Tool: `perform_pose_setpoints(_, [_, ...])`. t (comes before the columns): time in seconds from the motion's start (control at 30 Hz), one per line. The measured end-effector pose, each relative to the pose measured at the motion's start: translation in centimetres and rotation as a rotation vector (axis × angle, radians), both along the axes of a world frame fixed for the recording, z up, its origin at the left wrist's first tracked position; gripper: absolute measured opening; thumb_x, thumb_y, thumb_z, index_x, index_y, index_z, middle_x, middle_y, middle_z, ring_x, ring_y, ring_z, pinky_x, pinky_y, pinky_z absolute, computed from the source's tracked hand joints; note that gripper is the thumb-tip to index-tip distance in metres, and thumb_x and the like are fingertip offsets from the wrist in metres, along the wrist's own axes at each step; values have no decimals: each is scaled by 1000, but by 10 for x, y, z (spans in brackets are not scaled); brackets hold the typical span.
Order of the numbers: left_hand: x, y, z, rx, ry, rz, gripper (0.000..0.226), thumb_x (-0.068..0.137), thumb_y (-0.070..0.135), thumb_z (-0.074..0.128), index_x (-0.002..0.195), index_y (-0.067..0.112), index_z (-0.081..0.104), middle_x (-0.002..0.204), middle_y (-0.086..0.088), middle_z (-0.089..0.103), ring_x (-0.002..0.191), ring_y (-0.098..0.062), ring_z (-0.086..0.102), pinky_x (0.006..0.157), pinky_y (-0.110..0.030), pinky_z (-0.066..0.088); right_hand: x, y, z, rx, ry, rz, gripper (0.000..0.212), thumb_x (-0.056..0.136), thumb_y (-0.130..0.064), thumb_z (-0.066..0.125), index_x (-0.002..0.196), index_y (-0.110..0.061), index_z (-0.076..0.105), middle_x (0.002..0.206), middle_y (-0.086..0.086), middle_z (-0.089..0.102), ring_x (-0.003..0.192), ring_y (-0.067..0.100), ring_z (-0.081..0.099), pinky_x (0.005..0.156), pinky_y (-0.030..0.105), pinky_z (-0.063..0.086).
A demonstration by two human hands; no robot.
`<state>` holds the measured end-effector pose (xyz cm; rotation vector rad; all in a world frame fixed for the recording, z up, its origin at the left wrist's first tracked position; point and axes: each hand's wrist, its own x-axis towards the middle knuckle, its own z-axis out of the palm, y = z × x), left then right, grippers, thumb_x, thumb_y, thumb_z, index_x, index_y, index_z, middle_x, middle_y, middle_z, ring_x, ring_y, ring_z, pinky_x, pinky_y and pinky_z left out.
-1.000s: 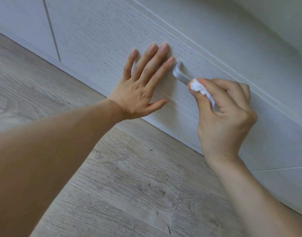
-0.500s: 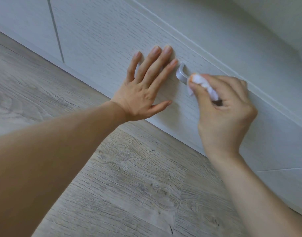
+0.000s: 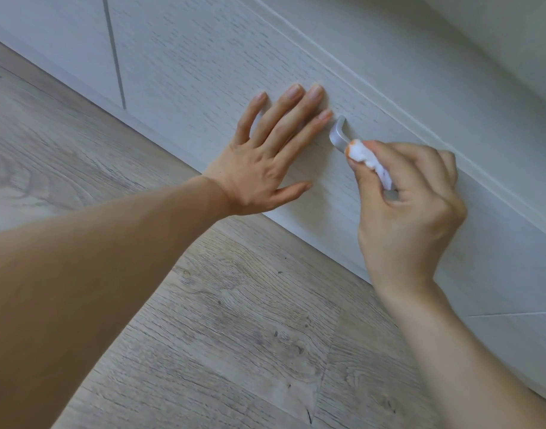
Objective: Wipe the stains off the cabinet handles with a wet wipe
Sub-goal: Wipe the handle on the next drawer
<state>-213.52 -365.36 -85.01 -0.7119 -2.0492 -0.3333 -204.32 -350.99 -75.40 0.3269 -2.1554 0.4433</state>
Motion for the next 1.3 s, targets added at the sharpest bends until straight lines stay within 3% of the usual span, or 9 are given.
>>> perform_pose_setpoints(0.17, [0,3,-2,-2,9,41,72,95,54,34,148,7,17,150,-15,15,141,-31,11,115,-45,5,-12,-18,3,42,3,24,8,85,-12,69,85,-5,73,77,8,67,74,27,56,71,27,41])
perform_pose_setpoints(0.33, [-5,-6,-2,9,78,65,71,96,50,37,147,4,19,150,-14,19,141,-27,19,115,-48,10,6,-6,4,-315,-103,-40,15,85,-20,68,90,-7,74,82,-3,63,80,17,56,72,9,39])
perform_pose_setpoints(0.5, [-8,-8,-3,58,86,78,70,96,50,36,147,5,19,149,-14,18,141,-27,18,114,-49,10,2,-23,10,-297,-177,-90,14,82,-26,70,80,-12,72,76,-8,55,76,14,49,75,45,47])
perform_pose_setpoints(0.57, [-8,-4,-4,75,83,84,70,95,49,38,145,4,21,148,-14,19,140,-27,19,114,-48,8,-5,-34,14,-264,-197,-122,18,82,-28,70,73,-12,69,74,-8,54,76,16,50,78,49,45])
perform_pose_setpoints(0.67, [-7,-1,-3,98,84,85,69,95,48,42,144,3,25,147,-14,22,138,-29,23,114,-49,9,-7,-40,15,-255,-241,-195,24,84,-33,66,68,-15,66,72,-10,53,78,16,53,86,40,39])
perform_pose_setpoints(0.8, [-7,-6,-4,69,97,83,68,95,47,42,145,3,26,147,-16,31,138,-28,25,114,-49,12,-9,-41,15,-260,-279,-271,26,86,-36,63,69,-16,65,70,-9,54,75,9,48,75,25,22])
perform_pose_setpoints(0.97, [-8,-9,-5,45,82,84,70,95,47,42,146,4,23,149,-14,27,140,-27,24,114,-49,11,-10,-40,16,-470,-281,-244,23,85,-29,65,64,-19,65,56,-12,55,63,9,54,77,38,49])
perform_pose_setpoints(1.07, [-9,-11,-5,22,75,76,71,95,47,43,148,5,20,151,-12,20,141,-27,22,115,-49,9,-5,-25,22,-670,-238,-209,23,83,-19,69,61,-18,63,53,-15,58,58,3,56,58,22,46])
perform_pose_setpoints(1.3, [-11,-2,-10,62,77,93,72,95,48,41,148,6,16,150,-13,20,141,-26,18,115,-49,6,-14,-45,29,-332,-413,-376,28,84,-41,60,69,-19,67,66,-7,61,75,16,56,76,29,21])
